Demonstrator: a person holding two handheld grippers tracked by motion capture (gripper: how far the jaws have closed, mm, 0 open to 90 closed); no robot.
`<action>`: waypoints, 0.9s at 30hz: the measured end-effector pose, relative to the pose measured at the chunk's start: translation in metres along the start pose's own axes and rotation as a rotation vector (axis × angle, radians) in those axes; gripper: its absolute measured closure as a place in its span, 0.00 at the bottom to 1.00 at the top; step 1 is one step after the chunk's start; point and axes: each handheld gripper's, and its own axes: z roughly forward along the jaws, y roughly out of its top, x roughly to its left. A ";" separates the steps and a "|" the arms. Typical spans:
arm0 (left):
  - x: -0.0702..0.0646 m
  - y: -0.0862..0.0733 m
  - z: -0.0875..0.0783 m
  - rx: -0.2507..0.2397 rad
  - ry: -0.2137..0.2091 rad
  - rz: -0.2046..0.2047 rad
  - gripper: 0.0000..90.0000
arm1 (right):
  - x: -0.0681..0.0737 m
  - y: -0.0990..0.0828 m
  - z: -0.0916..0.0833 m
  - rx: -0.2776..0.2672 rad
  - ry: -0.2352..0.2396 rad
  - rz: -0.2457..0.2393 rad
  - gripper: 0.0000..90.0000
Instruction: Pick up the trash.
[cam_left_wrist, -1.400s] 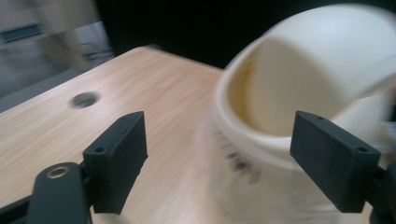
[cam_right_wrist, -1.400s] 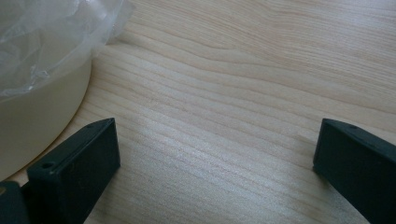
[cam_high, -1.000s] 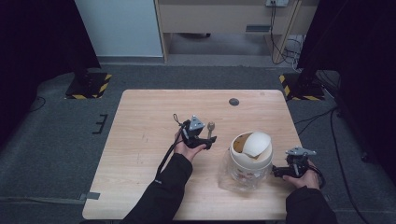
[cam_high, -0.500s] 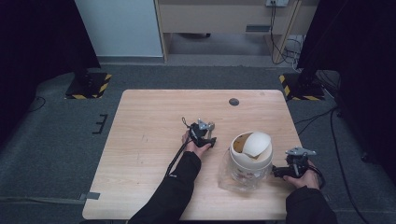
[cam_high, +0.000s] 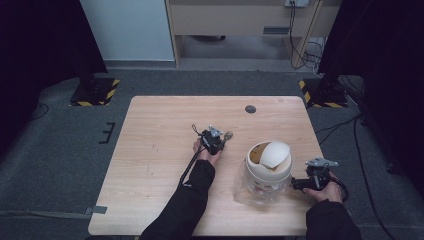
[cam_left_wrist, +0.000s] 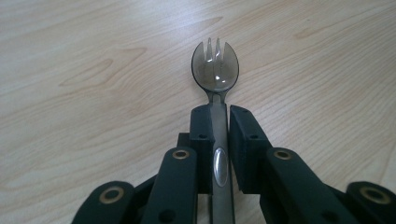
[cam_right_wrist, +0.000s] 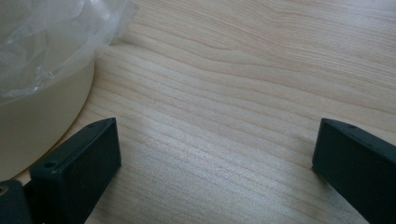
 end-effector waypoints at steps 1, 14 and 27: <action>0.002 -0.001 -0.002 0.007 -0.004 -0.006 0.88 | 0.000 0.000 0.000 0.000 0.000 0.000 0.04; 0.038 0.001 -0.097 -0.120 -0.064 0.069 0.88 | -0.003 0.004 -0.006 -0.007 0.022 0.072 0.24; 0.053 -0.039 -0.210 -0.295 -0.095 0.028 0.88 | -0.005 0.019 -0.025 -0.122 0.008 0.169 0.30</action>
